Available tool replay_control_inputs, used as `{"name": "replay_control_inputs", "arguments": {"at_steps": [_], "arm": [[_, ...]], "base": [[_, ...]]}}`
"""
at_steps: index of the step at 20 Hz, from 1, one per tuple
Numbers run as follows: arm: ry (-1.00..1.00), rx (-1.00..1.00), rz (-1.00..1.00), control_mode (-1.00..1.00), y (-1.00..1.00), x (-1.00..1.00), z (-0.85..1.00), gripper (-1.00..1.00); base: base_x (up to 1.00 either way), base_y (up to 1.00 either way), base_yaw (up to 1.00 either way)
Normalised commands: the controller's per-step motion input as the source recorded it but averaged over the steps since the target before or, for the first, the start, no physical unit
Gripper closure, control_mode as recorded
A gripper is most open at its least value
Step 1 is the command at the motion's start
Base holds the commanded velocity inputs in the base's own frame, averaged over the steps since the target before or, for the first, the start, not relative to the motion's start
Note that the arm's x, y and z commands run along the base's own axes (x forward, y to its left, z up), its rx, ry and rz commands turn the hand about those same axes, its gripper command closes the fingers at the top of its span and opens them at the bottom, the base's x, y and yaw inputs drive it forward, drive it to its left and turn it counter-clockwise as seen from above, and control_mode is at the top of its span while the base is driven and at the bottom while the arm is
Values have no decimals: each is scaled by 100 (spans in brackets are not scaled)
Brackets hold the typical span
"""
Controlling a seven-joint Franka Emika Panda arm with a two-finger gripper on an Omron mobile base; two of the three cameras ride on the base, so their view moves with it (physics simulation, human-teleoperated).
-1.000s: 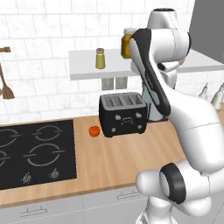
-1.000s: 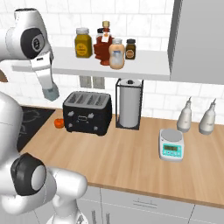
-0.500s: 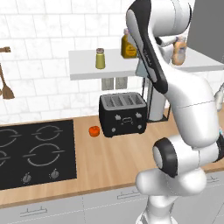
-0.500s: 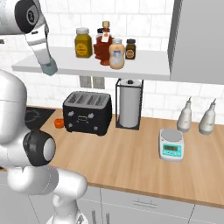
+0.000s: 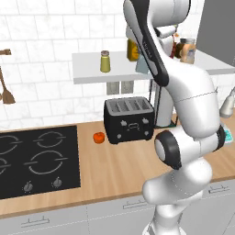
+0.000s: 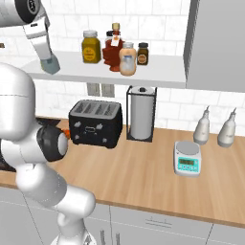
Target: Put the shaker and condiment bottle from the counter next to their counterparts in the cabinet.
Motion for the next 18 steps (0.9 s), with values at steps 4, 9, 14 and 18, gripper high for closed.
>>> {"name": "replay_control_inputs", "arguments": {"at_steps": [4, 9, 14, 18], "arm": [[-1, 0, 2, -100, 0, 39, 0, 100], [0, 0, 2, -100, 7, 23, 0, 100], [0, 0, 0, -100, 9, 63, -9, 100], [0, 0, 1, -100, 2, 9, -1, 100]], "base": [[0, 0, 0], [0, 0, 0], [0, 0, 0], [0, 0, 0]]}}
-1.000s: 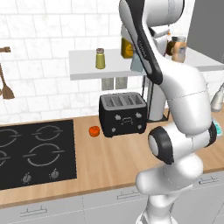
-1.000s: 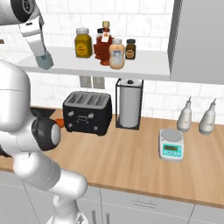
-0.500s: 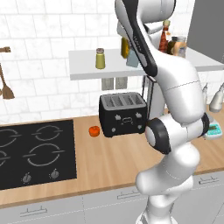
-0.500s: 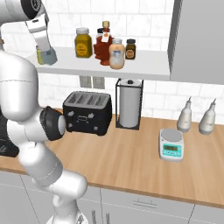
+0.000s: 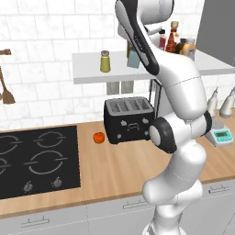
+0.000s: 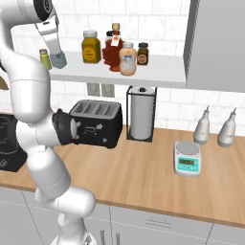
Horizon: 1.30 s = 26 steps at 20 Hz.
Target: Put the shaker and condiment bottle from the counter next to their counterparts in the cabinet.
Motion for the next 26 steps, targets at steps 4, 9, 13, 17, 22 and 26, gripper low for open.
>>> {"name": "replay_control_inputs", "arguments": {"at_steps": [4, 9, 13, 17, 22, 26], "arm": [[0, 0, 0, -100, 0, 9, -9, 100], [0, 0, 0, -100, 0, 10, -39, 100], [0, 2, 0, -100, 2, 5, -16, 100], [0, 5, 0, -100, 1, 21, -6, 100], [0, 3, 0, -100, 0, 28, -13, 100], [2, 0, 0, -100, 2, 18, -29, 100]], "base": [[0, 0, 0], [0, 0, 0], [0, 0, 0], [0, 0, 0], [0, 0, 0], [0, 0, 0]]}}
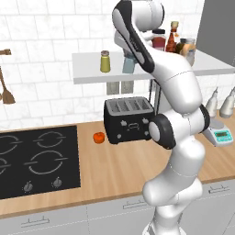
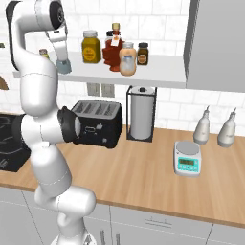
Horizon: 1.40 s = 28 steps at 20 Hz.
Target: Put the shaker and condiment bottle from the counter next to their counterparts in the cabinet.
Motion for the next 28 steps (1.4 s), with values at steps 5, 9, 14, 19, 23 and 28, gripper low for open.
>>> {"name": "replay_control_inputs", "arguments": {"at_steps": [5, 9, 14, 19, 23, 28], "arm": [[5, 0, 0, -100, 19, 13, -34, 100], [9, 2, 0, -100, 22, 0, -22, -100], [2, 10, 0, -100, 0, 3, 11, -100], [0, 2, 0, -100, 1, 1, 42, -100], [0, 0, 0, -100, 5, -1, 50, -100], [-5, 0, 0, -100, 21, -73, 11, -100]], "base": [[0, 0, 0], [0, 0, 0], [0, 0, 0], [0, 0, 0], [0, 0, 0], [0, 0, 0]]}}
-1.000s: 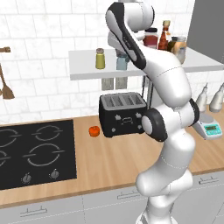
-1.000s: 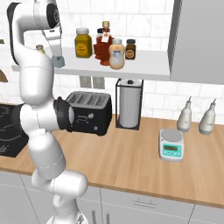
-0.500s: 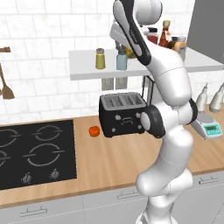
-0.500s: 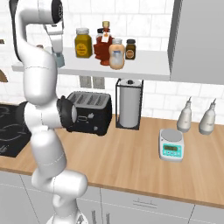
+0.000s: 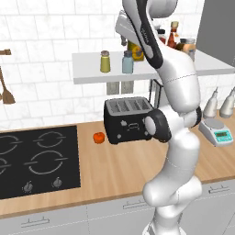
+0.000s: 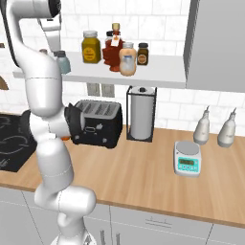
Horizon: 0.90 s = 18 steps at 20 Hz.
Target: Put the shaker and condiment bottle from the counter next to their counterparts in the cabinet.
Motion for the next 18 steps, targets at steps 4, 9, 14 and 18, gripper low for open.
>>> {"name": "replay_control_inputs", "arguments": {"at_steps": [4, 9, 14, 18], "arm": [[-12, 0, 0, -100, 14, -100, -15, -100], [-20, 0, 0, -100, 0, -100, -41, -100], [-13, 1, 0, -100, 1, -69, -20, -100], [-12, 3, 0, -100, 0, -90, -29, -100]], "base": [[0, 0, 0], [0, 0, 0], [0, 0, 0], [0, 0, 0]]}}
